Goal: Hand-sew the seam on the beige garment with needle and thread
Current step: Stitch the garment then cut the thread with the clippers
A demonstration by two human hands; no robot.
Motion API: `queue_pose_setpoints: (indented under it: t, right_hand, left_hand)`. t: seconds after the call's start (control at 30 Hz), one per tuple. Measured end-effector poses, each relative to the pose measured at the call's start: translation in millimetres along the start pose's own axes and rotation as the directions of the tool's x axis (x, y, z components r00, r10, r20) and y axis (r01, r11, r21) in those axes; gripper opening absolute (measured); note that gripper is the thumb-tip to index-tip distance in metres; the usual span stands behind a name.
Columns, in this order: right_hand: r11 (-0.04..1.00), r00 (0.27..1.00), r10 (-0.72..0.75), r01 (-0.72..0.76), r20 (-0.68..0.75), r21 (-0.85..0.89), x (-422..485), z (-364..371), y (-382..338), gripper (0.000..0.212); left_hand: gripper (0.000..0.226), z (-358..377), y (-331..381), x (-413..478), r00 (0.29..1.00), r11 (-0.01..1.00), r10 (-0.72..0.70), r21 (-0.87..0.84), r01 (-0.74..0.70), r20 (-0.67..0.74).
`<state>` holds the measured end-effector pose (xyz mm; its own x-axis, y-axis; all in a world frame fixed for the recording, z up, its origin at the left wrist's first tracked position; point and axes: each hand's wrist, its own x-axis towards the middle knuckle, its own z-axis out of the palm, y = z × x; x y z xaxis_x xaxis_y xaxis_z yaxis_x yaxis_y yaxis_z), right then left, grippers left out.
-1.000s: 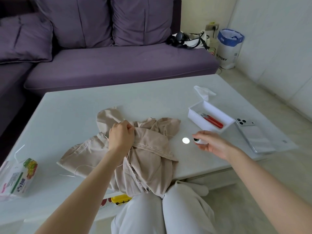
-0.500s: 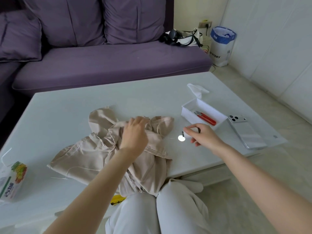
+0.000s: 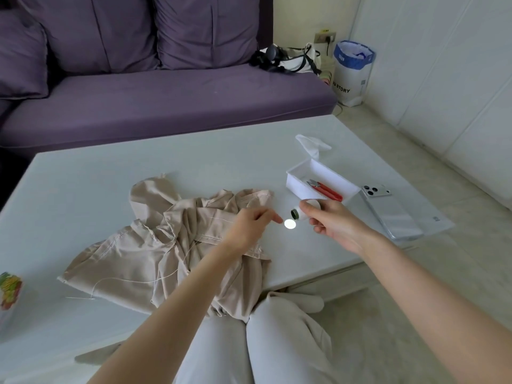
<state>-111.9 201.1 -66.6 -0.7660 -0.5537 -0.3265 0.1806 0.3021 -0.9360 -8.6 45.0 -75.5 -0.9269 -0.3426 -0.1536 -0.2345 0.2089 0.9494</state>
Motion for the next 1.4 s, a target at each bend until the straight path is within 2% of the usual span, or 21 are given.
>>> queue_pose_setpoints:
  t: [0.1,0.2,0.3,0.43,0.5,0.57,0.63,0.7,0.77,0.83,0.97,1.1,1.17,1.3,1.4]
  right_hand:
    - [0.999,1.000,0.022,-0.023,-0.019,-0.044,4,-4,12,0.019]
    - [0.977,0.998,-0.030,0.019,-0.052,-0.215,14,-5,24,0.034]
    - [0.853,0.991,-0.127,0.090,-0.037,-0.515,26,-4,34,0.038]
    - [0.750,0.982,-0.185,0.158,0.025,-0.643,40,-3,45,0.035]
    - [0.625,0.969,-0.234,0.214,0.082,-0.751,42,-1,45,0.038]
    - [0.554,0.931,-0.354,0.282,0.085,-0.784,42,0,38,0.038]
    - [0.538,0.851,-0.525,0.340,0.008,-0.771,44,-3,28,0.029]
    - [0.527,0.799,-0.596,0.316,-0.078,-0.789,56,-15,19,0.021]
    - [0.536,0.838,-0.524,0.187,-0.151,-0.823,73,-30,11,0.018]
    - [0.497,0.888,-0.415,0.040,-0.198,-0.867,88,-43,6,0.020]
    - [0.431,0.952,-0.225,-0.096,-0.210,-0.897,110,-58,0,0.022]
    - [0.385,0.960,-0.156,-0.158,-0.233,-0.909,117,-56,0,0.013]
    - [0.379,0.959,-0.155,-0.165,-0.238,-0.911,119,-53,1,0.016]
    - [0.351,0.962,-0.134,-0.179,-0.238,-0.919,117,-48,0,0.037]
    - [0.363,0.962,-0.136,-0.175,-0.238,-0.915,112,-46,-6,0.031]
  left_hand:
    - [0.033,-7,-5,2,0.986,0.999,0.020,0.052,-0.012,-0.165]
    - [0.025,-8,-11,5,0.975,0.992,0.033,0.127,-0.005,-0.219]
    - [0.016,-5,-15,7,0.969,0.976,0.064,0.216,-0.012,-0.238]
    - [0.013,-2,-18,13,0.966,0.960,0.067,0.279,0.006,-0.251]
    - [0.017,-2,-20,17,0.968,0.951,0.067,0.310,0.012,-0.243]
    - [0.019,-3,-20,20,0.965,0.934,0.071,0.357,0.024,-0.251]
    - [0.018,-4,-17,23,0.960,0.916,0.084,0.399,0.031,-0.268]
    - [0.016,-5,-14,25,0.956,0.910,0.105,0.413,0.018,-0.273]
    - [0.015,-6,-12,26,0.953,0.905,0.131,0.426,-0.002,-0.274]
    - [0.014,-6,-12,28,0.950,0.891,0.148,0.453,-0.009,-0.274]
    - [0.015,-1,-12,33,0.954,0.884,0.138,0.468,0.003,-0.266]
    - [0.012,3,-11,37,0.956,0.882,0.149,0.471,-0.013,-0.252]
    - [0.011,4,-10,39,0.953,0.875,0.157,0.485,-0.011,-0.261]
    - [0.010,4,-11,41,0.951,0.888,0.151,0.461,-0.009,-0.271]
    - [0.012,1,-13,40,0.946,0.895,0.161,0.446,-0.020,-0.282]
